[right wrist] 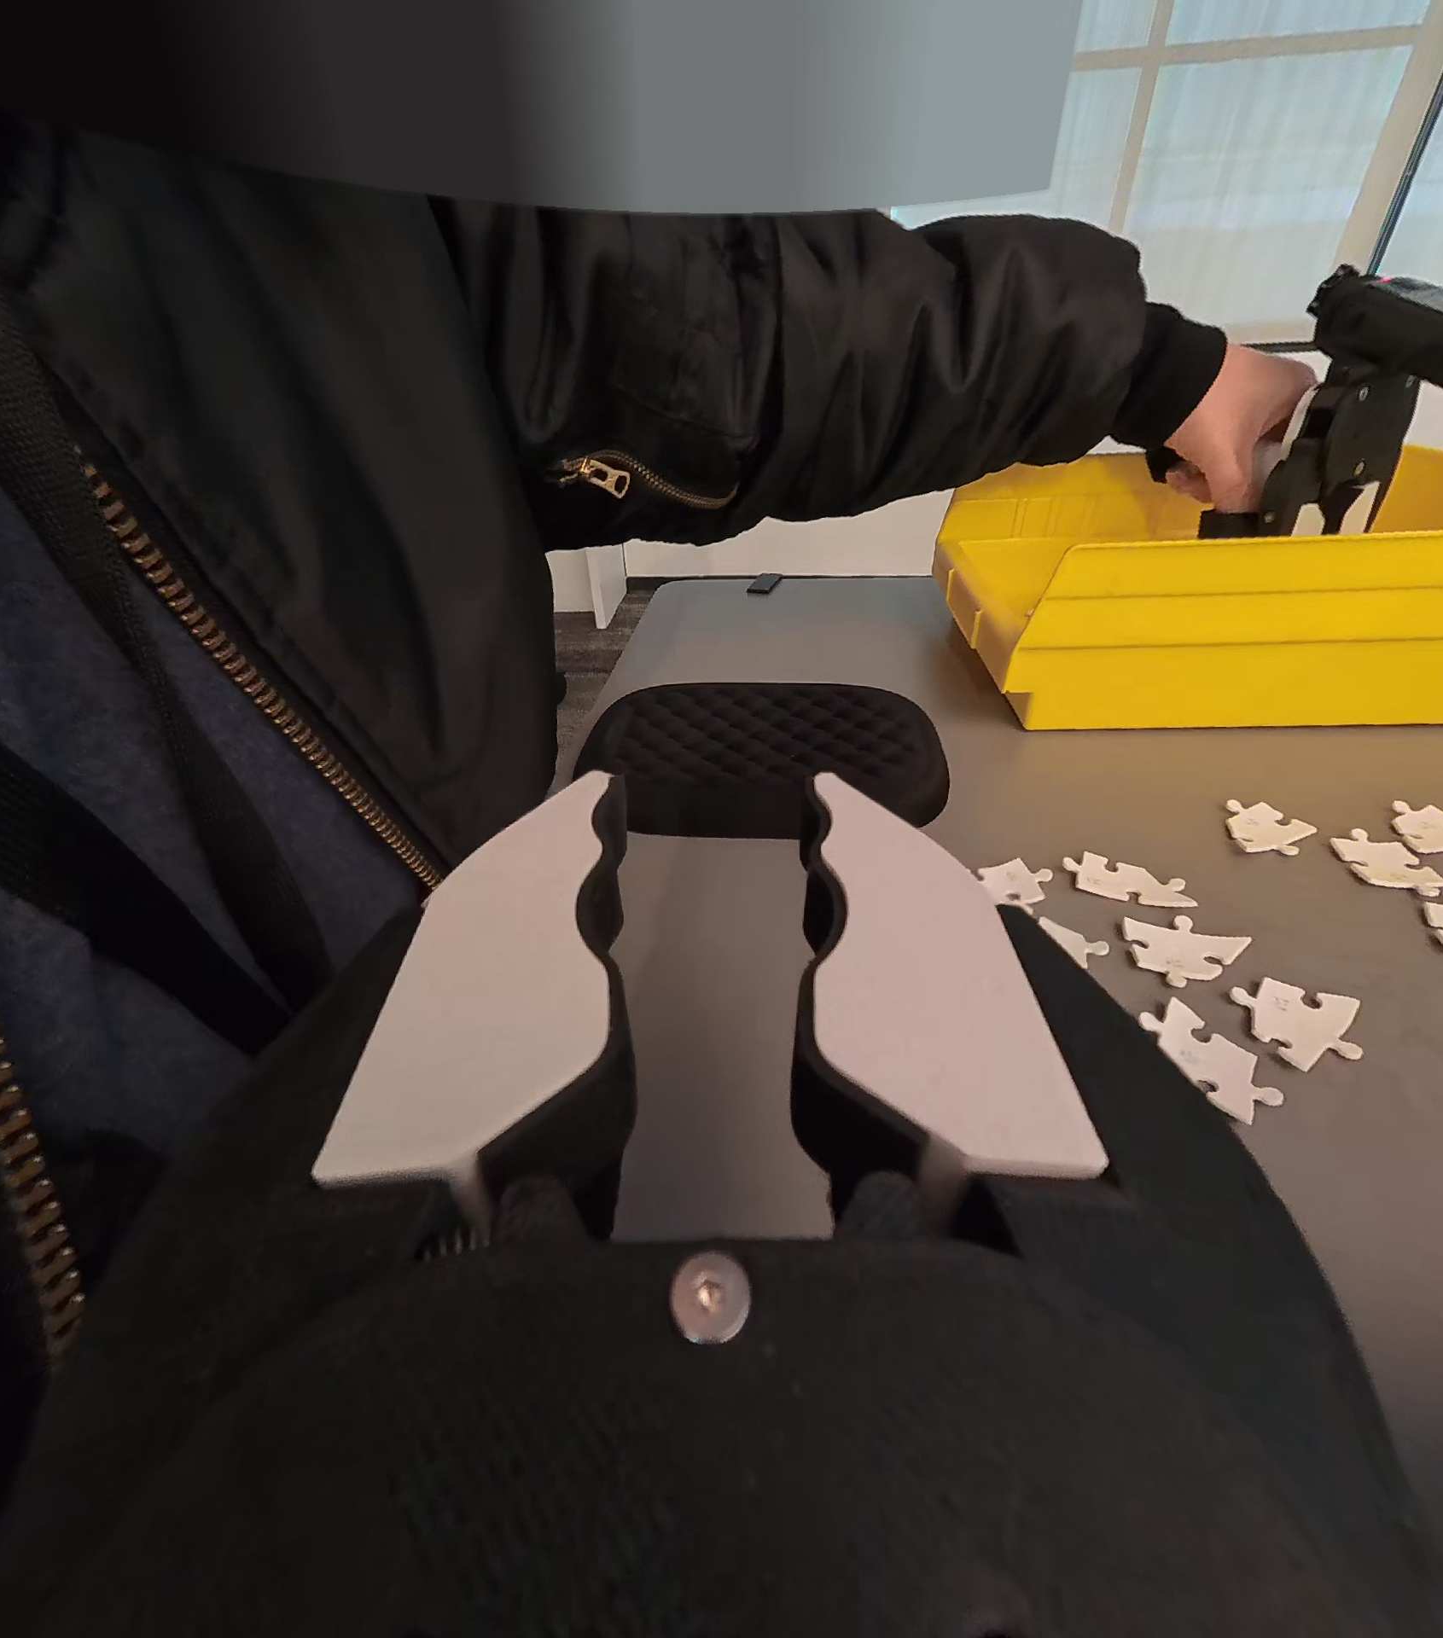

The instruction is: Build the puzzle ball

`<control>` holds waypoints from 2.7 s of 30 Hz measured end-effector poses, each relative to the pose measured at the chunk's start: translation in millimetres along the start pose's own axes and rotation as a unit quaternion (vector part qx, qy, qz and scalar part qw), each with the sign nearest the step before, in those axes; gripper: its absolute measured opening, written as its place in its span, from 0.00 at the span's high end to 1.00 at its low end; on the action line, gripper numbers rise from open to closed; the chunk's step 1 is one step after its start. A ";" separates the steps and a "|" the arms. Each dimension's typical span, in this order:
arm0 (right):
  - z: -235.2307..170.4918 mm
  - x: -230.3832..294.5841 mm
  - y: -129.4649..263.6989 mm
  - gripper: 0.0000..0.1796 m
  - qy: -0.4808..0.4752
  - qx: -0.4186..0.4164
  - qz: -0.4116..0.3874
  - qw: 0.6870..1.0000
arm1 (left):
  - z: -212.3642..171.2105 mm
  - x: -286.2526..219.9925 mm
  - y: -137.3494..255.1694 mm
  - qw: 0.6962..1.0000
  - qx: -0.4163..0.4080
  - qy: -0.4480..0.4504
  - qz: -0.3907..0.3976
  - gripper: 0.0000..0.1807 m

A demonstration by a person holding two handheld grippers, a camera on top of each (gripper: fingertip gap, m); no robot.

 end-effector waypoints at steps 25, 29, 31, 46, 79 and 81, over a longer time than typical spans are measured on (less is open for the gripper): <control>1.6 14.2 -2.7 0.78 0.008 0.006 0.022 1.000 | 18.5 -2.1 28.7 0.996 -0.064 0.053 0.036 0.88; 2.2 19.0 -4.7 0.78 0.012 0.006 0.029 0.999 | 49.7 -14.3 73.6 0.987 -0.124 0.065 0.074 0.88; 1.5 22.7 -6.2 0.78 0.015 0.008 0.034 0.999 | 72.4 -35.4 95.6 0.981 -0.150 0.093 0.080 0.88; 9.0 43.6 -11.5 0.78 0.056 0.009 0.059 0.997 | 190.8 -182.1 4.9 0.943 -0.132 0.305 0.031 0.88; 26.2 61.7 -8.1 0.78 0.102 -0.009 0.074 0.992 | 190.0 -190.2 -53.5 0.897 -0.092 0.431 -0.028 0.79; 26.2 60.9 -7.7 0.78 0.101 -0.009 0.073 0.992 | 189.9 -189.0 -48.4 0.899 -0.094 0.427 -0.030 0.79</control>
Point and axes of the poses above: each gripper's, where its closed fingertips meet, y back along the fingers, z out of its top, x = y × z across the jaws, the point moved 1 cm from there along y, back along the fingers, and after that the axes turned 15 degrees about -x, right-handed, at the moved point
